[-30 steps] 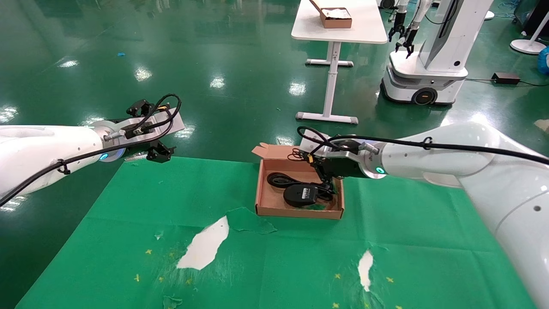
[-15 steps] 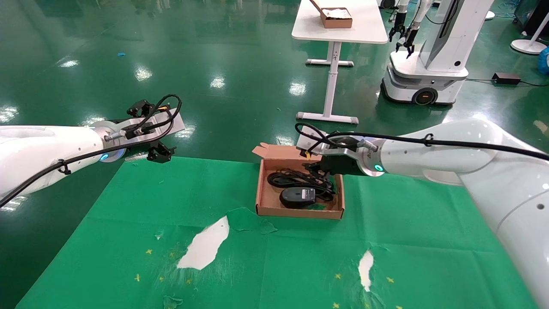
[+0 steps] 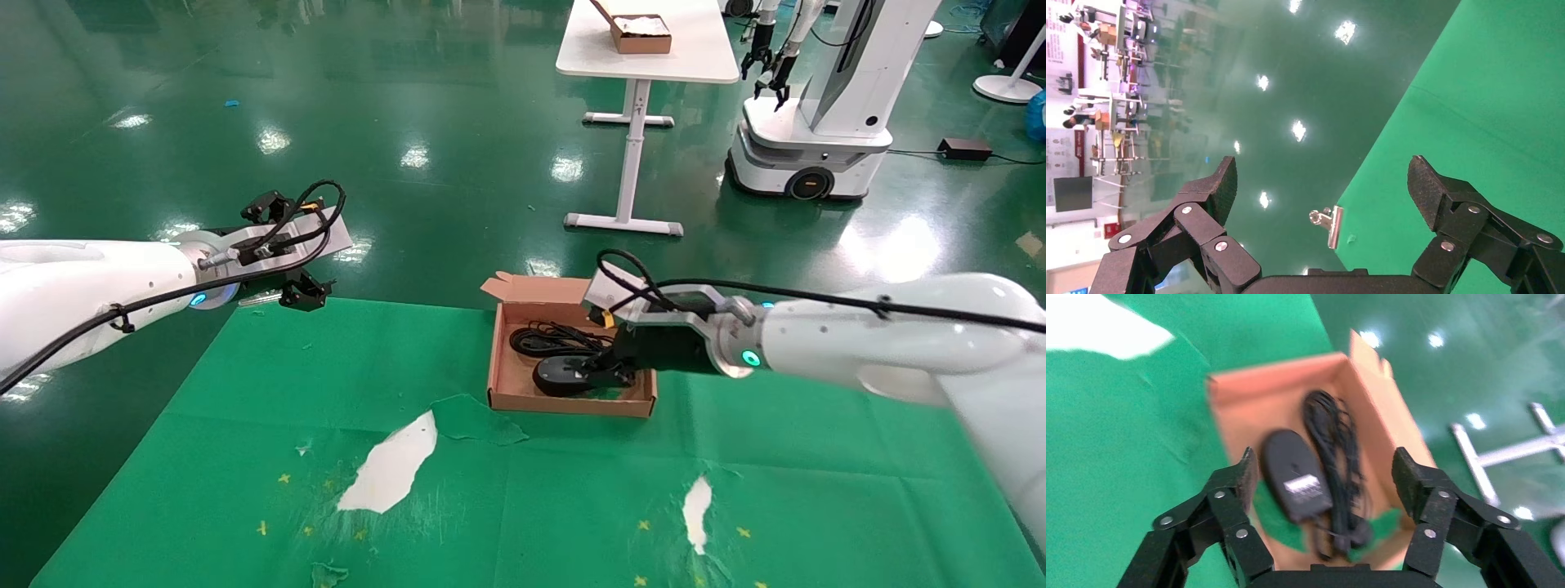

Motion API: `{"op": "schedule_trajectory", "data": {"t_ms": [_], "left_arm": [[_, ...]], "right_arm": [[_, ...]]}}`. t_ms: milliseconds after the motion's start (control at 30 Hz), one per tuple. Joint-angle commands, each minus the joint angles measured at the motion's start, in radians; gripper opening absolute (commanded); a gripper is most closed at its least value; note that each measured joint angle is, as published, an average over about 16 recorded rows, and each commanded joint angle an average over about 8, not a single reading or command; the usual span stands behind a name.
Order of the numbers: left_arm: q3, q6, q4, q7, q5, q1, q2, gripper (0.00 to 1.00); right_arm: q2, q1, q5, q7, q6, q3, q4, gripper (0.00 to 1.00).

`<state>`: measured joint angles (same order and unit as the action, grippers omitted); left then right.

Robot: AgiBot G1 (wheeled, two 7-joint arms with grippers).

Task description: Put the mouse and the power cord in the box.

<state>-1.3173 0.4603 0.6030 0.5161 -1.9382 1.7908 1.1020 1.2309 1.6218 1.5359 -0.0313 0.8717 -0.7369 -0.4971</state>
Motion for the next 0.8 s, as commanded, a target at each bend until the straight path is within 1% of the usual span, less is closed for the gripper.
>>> {"op": "schedule_trajectory", "data": {"t_ms": [33, 200, 800], "left_arm": [[-0.004, -0.004, -0.003, 0.001, -0.005, 0.003, 0.002, 1.00], [0.053, 0.053, 0.035, -0.016, 0.061, -0.037, -0.026, 1.00], [0.368, 0.367, 0.242, -0.116, 0.428, -0.254, -0.174, 1.00]], "right_arm": [[-0.025, -0.022, -0.033, -0.006, 0.025, 0.019, -0.032, 1.00], [-0.088, -0.078, -0.114, -0.022, 0.089, 0.065, -0.112, 1.00], [-0.315, -0.278, -0.409, -0.079, 0.317, 0.232, -0.400, 1.00]]}}
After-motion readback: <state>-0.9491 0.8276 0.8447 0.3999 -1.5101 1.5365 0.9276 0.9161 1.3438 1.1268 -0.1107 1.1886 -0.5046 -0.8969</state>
